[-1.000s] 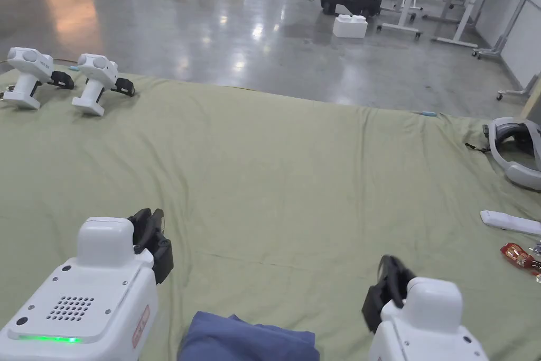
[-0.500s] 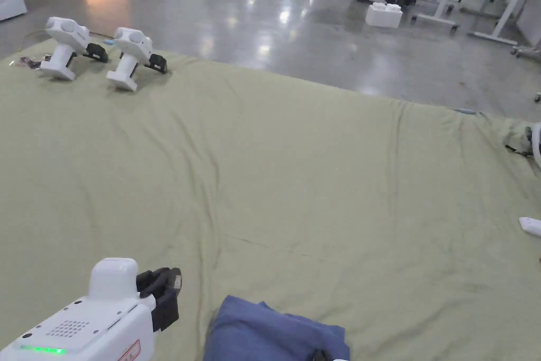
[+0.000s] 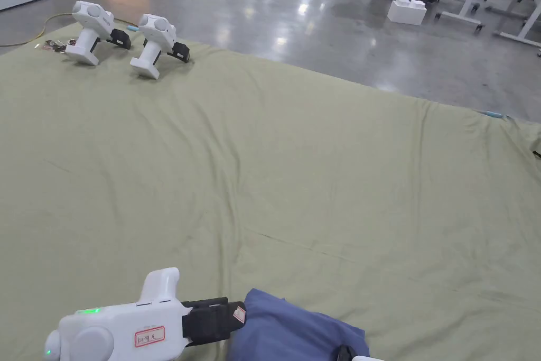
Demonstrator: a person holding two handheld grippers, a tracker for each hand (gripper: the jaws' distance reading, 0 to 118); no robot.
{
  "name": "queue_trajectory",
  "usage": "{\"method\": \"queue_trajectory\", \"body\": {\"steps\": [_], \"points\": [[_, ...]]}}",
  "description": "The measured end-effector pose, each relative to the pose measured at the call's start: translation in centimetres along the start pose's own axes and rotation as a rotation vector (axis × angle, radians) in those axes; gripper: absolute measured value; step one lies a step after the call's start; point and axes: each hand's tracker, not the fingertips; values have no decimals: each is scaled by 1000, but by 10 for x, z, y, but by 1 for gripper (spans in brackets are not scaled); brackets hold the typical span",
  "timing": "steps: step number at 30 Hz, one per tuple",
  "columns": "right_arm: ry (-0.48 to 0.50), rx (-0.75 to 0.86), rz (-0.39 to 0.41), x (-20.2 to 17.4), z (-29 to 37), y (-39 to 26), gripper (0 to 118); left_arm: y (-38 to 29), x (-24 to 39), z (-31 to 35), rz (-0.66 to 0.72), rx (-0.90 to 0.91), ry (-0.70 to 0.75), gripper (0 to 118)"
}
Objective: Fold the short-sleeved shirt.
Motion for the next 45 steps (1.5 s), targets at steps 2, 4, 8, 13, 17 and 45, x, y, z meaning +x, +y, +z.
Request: {"method": "queue_trajectory", "body": {"steps": [2,4,8,13,17,45], "points": [[5,-7,5,1,2,2,7,6,-5,-14,65,-102,-62,75],[12,-12,11,3,2,2,7,8,-10,-30,97,-190,-115,75],[28,-20,12,8,4,1,7,7,-19,-59,145,-311,-155,76],[40,-24,3,12,7,0,7,11,-29,-85,282,-350,-263,76],[43,-23,-9,15,6,0,7,11,-29,-95,282,-353,-276,68],[-31,190,-28,56,30,101,7,109,-45,72,121,-252,-184,27]]}}
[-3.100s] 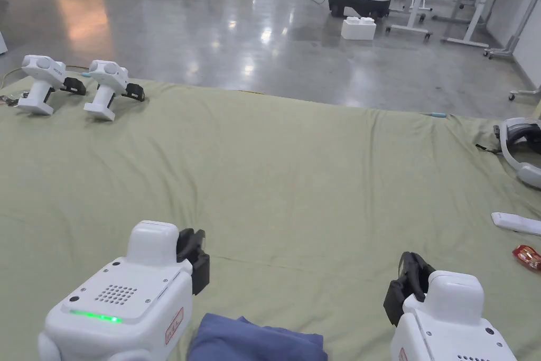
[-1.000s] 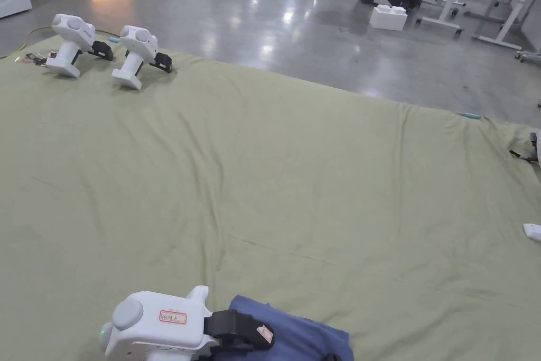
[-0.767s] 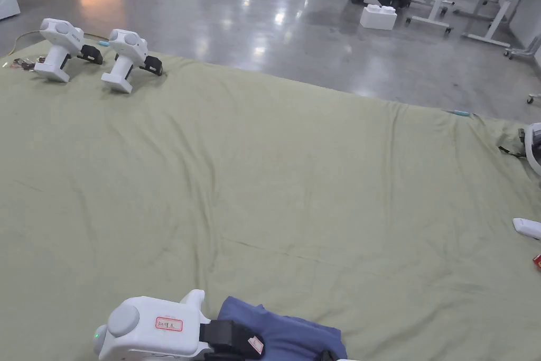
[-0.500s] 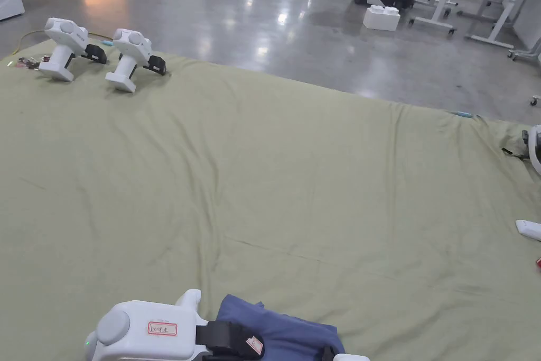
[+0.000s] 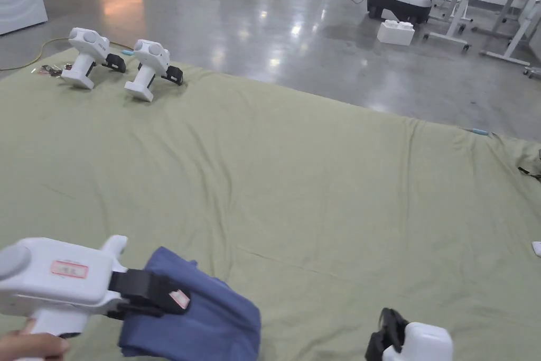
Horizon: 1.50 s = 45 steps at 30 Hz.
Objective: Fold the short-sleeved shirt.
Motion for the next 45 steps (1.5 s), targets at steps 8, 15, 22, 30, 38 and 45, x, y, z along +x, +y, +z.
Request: {"method": "queue_trajectory", "body": {"steps": [8,15,22,30,38,45], "points": [[-74,85,-5,47,6,46,7,48,-18,110,19,43,264,27],[-117,91,-2,69,12,53,7,74,-31,177,42,106,554,27],[-114,64,-18,69,9,42,7,67,-29,165,107,109,661,43],[-80,44,-18,65,7,38,7,71,-21,181,79,199,910,73],[-59,25,-31,67,3,32,7,63,8,168,-161,247,1090,72],[-52,21,-51,68,4,29,7,45,35,112,-395,332,1096,72]]}}
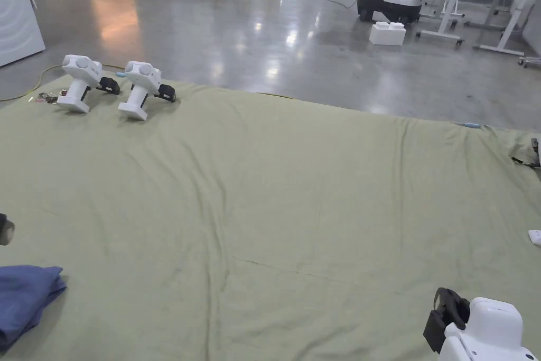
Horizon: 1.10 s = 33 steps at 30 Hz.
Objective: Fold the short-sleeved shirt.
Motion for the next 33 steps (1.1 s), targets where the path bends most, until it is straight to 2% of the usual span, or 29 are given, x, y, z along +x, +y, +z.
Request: {"method": "queue_trajectory", "body": {"steps": [5,8,14,19,23,24,25,26,27,29,33], "points": [[-2,6,-10,-2,2,1,7,-22,77,5,17,192,-159,72],[-1,10,-20,-3,1,5,7,-42,132,9,-25,332,-282,72],[-12,36,5,-5,3,16,7,-62,228,26,15,528,-375,72],[-20,60,15,-8,5,22,7,-61,275,31,15,621,-263,72],[-22,86,-2,-14,3,25,7,-60,298,41,-15,664,-216,66],[-27,93,-4,-16,2,27,7,-60,302,44,-13,675,-215,64],[-26,99,-8,-18,1,28,7,-60,305,45,-10,683,-208,56],[-24,107,-9,-20,1,29,7,-59,306,46,-10,684,-207,36],[-28,115,1,-24,0,31,7,-59,308,46,-3,692,-189,23],[-26,133,25,-30,0,33,7,-58,309,49,25,695,-172,22],[-23,160,56,-39,1,38,7,-62,304,53,88,715,-182,9]]}}
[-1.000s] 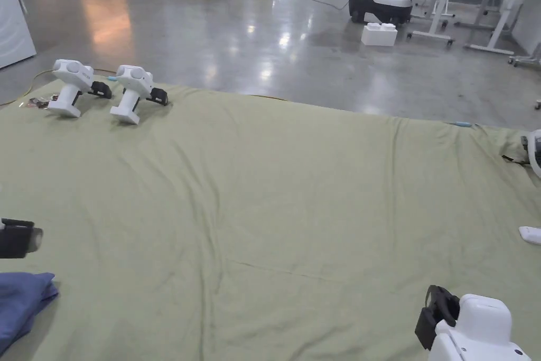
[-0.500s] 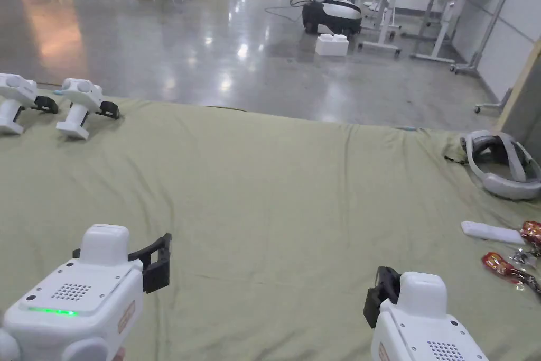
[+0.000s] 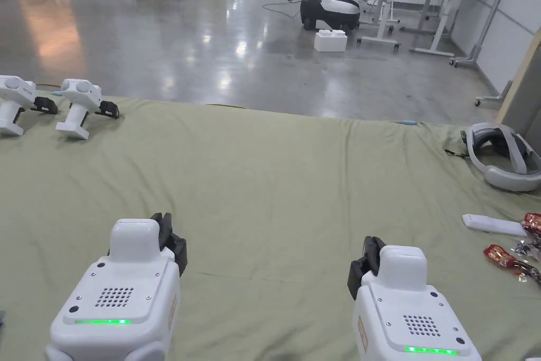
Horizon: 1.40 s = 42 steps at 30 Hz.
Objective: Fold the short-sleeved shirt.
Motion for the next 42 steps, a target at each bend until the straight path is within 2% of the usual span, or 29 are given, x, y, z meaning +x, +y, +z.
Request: {"method": "queue_trajectory", "body": {"steps": [3,9,28,31,33,35,38,40,42], "points": [[11,8,-16,-3,1,4,7,0,-2,1,7,5,6,5],[12,21,10,-10,2,4,7,1,-8,2,32,-3,15,5],[9,5,-2,-11,4,-7,9,5,-5,6,1,6,23,5],[13,-4,19,-12,2,-6,21,5,-4,6,-10,6,30,5],[15,-7,28,-12,1,-6,44,5,-4,6,-12,7,31,5],[18,-18,25,-12,0,-5,76,6,-4,6,-15,3,41,5],[11,-10,4,-12,1,-6,93,8,-7,5,28,-29,8,7],[3,-4,-3,-12,2,-5,98,7,-7,4,25,-28,18,25],[6,0,-13,-12,3,-6,105,6,-9,4,38,-25,11,54]]}}
